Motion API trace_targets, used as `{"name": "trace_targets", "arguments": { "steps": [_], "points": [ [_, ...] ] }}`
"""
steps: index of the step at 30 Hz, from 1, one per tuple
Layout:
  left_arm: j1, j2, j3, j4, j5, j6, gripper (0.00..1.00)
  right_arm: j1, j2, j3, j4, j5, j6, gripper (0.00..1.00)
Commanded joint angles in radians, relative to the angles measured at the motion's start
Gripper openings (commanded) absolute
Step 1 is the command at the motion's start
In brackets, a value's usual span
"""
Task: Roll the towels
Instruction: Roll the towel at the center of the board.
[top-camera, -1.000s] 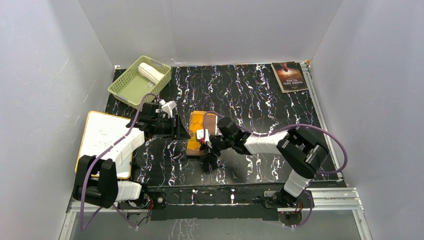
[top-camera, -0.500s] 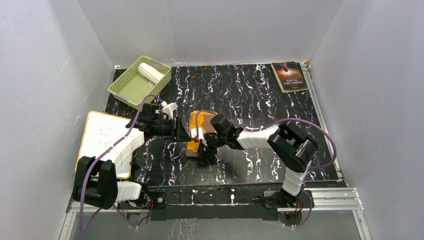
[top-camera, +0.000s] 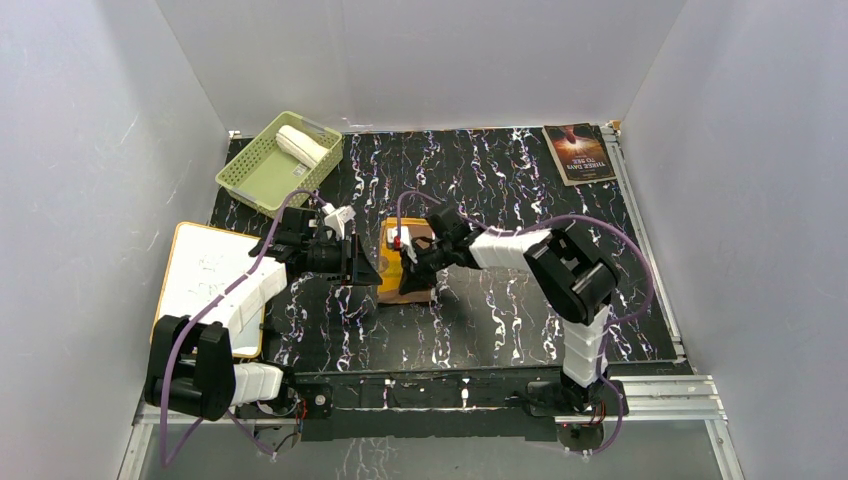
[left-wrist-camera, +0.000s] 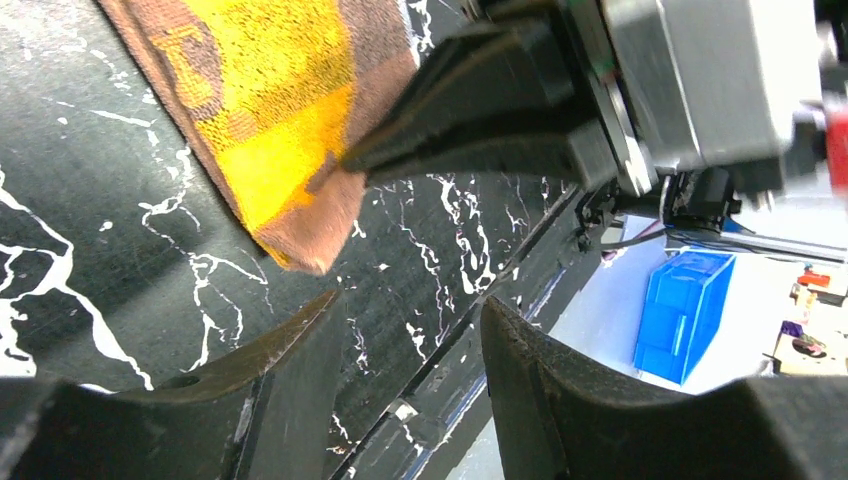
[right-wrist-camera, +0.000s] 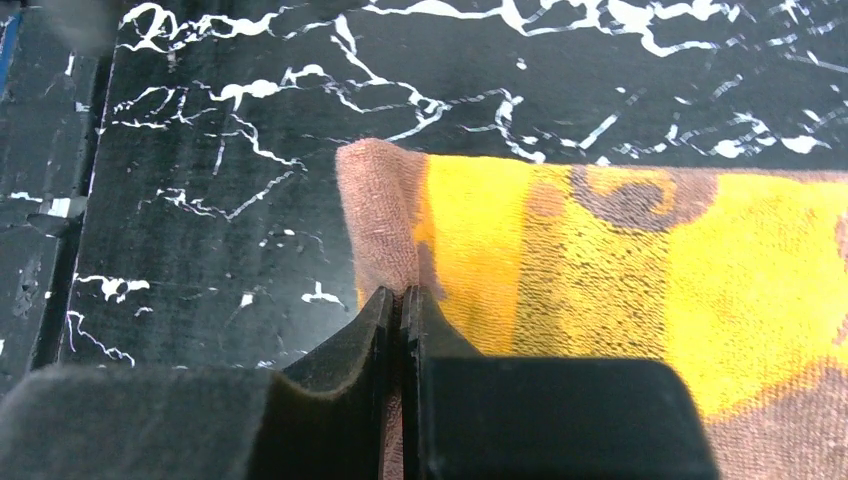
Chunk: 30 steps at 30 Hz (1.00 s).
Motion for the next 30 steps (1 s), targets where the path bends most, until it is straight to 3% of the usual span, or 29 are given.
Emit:
{"name": "trace_targets", "arguments": {
  "steps": [1, 14, 18, 21, 30],
  "points": [
    [0.005, -0.017, 0.017, 0.018, 0.090, -0.008, 0.50, -0.039, 0.060, 0.102, -0.105, -0.134, -0.005, 0.00],
    [0.004, 0.040, -0.052, 0.208, 0.195, -0.126, 0.45, -0.092, 0.221, 0.219, -0.211, -0.299, 0.011, 0.00],
    [0.005, 0.080, -0.136, 0.374, 0.244, -0.236, 0.33, -0.119, 0.274, 0.226, -0.189, -0.329, 0.058, 0.00],
    [0.000, 0.088, -0.180, 0.473, 0.245, -0.297, 0.31, -0.137, 0.307, 0.233, -0.166, -0.332, 0.110, 0.00],
    [-0.003, 0.076, -0.127, 0.412, 0.224, -0.260, 0.30, -0.151, 0.277, 0.247, -0.137, -0.316, 0.191, 0.00]
  ]
}}
